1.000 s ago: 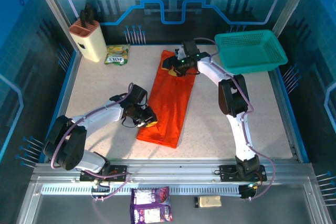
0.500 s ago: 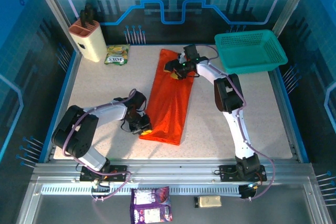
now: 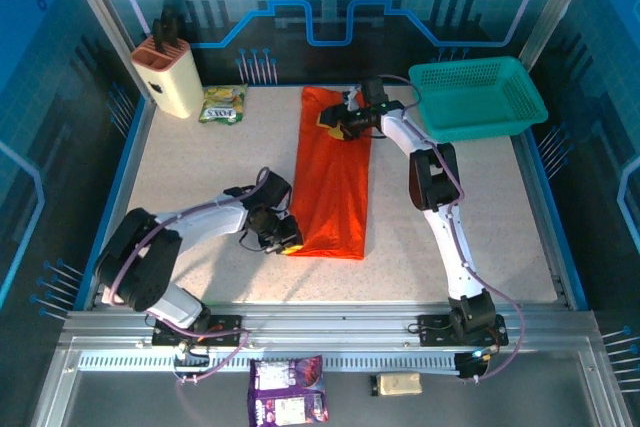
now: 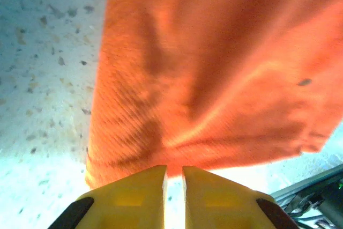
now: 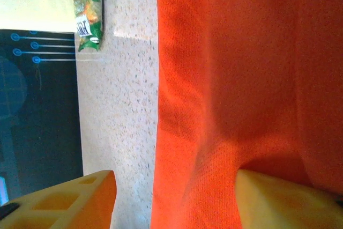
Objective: Fold the inside-out t-shirt
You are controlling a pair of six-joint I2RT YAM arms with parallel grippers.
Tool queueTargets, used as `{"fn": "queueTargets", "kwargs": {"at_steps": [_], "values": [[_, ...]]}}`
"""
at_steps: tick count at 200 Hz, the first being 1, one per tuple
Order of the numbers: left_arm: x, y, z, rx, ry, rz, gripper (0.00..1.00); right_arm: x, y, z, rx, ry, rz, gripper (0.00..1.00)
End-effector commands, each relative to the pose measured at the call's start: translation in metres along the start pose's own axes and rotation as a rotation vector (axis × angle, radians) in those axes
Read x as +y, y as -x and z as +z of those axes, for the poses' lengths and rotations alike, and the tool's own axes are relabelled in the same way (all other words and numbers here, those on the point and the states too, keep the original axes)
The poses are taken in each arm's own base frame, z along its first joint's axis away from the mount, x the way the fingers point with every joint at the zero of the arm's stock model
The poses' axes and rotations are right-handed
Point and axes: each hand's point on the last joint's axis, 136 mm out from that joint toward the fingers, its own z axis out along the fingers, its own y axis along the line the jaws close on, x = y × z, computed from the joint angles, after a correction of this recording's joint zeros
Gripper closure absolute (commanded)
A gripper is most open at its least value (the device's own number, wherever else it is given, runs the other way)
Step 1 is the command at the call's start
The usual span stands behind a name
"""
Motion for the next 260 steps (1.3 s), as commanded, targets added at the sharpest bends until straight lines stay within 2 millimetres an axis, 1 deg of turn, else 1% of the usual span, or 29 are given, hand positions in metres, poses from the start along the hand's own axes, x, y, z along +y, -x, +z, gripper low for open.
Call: {"fn": "queueTargets", "kwargs": {"at_steps": [1, 20, 22, 32, 35, 37, 39, 51, 58, 65, 88, 114, 120, 121, 123, 128, 133, 139, 155, 165, 169, 173, 180, 206, 233, 250, 260], "values": [[-0.012, 0.007, -0.04, -0.103, 0.052, 0.174, 0.82, 0.046, -0.015, -0.027, 0.023, -0.007, -0.053, 0.4], [-0.016, 0.009, -0.056, -0.142, 0.076, 0.297, 0.81, 0.065, -0.031, -0.046, 0.024, -0.038, -0.072, 0.4], [-0.017, 0.009, -0.058, -0.146, 0.078, 0.307, 0.81, 0.065, -0.033, -0.047, 0.026, -0.044, -0.071, 0.4], [-0.015, 0.011, -0.061, -0.157, 0.097, 0.348, 0.81, 0.075, -0.046, -0.058, 0.03, -0.06, -0.086, 0.41], [-0.015, 0.012, -0.061, -0.16, 0.103, 0.357, 0.81, 0.073, -0.05, -0.058, 0.035, -0.071, -0.082, 0.41], [-0.015, 0.012, -0.062, -0.161, 0.106, 0.363, 0.81, 0.08, -0.053, -0.064, 0.029, -0.069, -0.093, 0.41], [-0.015, 0.013, -0.062, -0.164, 0.108, 0.368, 0.81, 0.082, -0.055, -0.067, 0.028, -0.072, -0.095, 0.41], [-0.016, 0.015, -0.062, -0.172, 0.115, 0.402, 0.81, 0.086, -0.074, -0.078, 0.031, -0.103, -0.101, 0.42], [-0.018, 0.016, -0.061, -0.177, 0.113, 0.416, 0.81, 0.082, -0.089, -0.083, 0.042, -0.126, -0.094, 0.43], [-0.02, 0.018, -0.06, -0.181, 0.111, 0.429, 0.81, 0.084, -0.102, -0.089, 0.047, -0.139, -0.099, 0.43], [-0.027, 0.022, -0.052, -0.19, 0.107, 0.467, 0.8, 0.068, -0.15, -0.101, 0.077, -0.201, -0.079, 0.46], [-0.029, 0.032, -0.044, -0.206, 0.125, 0.461, 0.8, 0.052, -0.218, -0.105, 0.147, -0.25, -0.054, 0.49], [-0.029, 0.034, -0.042, -0.209, 0.125, 0.456, 0.8, 0.046, -0.234, -0.105, 0.162, -0.27, -0.047, 0.5], [-0.029, 0.034, -0.042, -0.21, 0.126, 0.456, 0.8, 0.042, -0.237, -0.106, 0.166, -0.279, -0.039, 0.5], [-0.03, 0.034, -0.042, -0.211, 0.126, 0.454, 0.8, 0.039, -0.242, -0.106, 0.169, -0.287, -0.036, 0.5], [-0.031, 0.036, -0.041, -0.216, 0.123, 0.452, 0.8, 0.036, -0.255, -0.106, 0.183, -0.297, -0.028, 0.5], [-0.031, 0.036, -0.04, -0.216, 0.124, 0.451, 0.8, 0.031, -0.263, -0.108, 0.183, -0.309, -0.015, 0.51], [-0.031, 0.038, -0.04, -0.218, 0.124, 0.447, 0.8, 0.022, -0.277, -0.108, 0.195, -0.321, 0.003, 0.51], [-0.03, 0.04, -0.039, -0.227, 0.135, 0.442, 0.8, 0.009, -0.302, -0.106, 0.208, -0.313, 0.041, 0.52], [-0.029, 0.04, -0.038, -0.228, 0.138, 0.438, 0.8, 0.004, -0.313, -0.104, 0.22, -0.291, 0.061, 0.52], [-0.029, 0.04, -0.038, -0.227, 0.138, 0.438, 0.8, 0.006, -0.314, -0.103, 0.22, -0.28, 0.064, 0.51], [-0.029, 0.041, -0.037, -0.229, 0.137, 0.435, 0.8, -0.003, -0.324, -0.103, 0.237, -0.29, 0.082, 0.51], [-0.029, 0.041, -0.036, -0.227, 0.135, 0.433, 0.8, -0.008, -0.331, -0.102, 0.25, -0.296, 0.093, 0.52], [-0.03, 0.041, -0.033, -0.226, 0.123, 0.424, 0.8, -0.032, -0.343, -0.108, 0.26, -0.377, 0.107, 0.51], [-0.031, 0.041, -0.034, -0.229, 0.117, 0.418, 0.8, -0.064, -0.351, -0.126, 0.273, -0.515, 0.138, 0.5], [-0.033, 0.041, -0.036, -0.233, 0.107, 0.417, 0.8, -0.075, -0.352, -0.141, 0.259, -0.589, 0.135, 0.5], [-0.034, 0.04, -0.036, -0.231, 0.098, 0.415, 0.8, -0.075, -0.351, -0.148, 0.256, -0.616, 0.122, 0.5]]}}
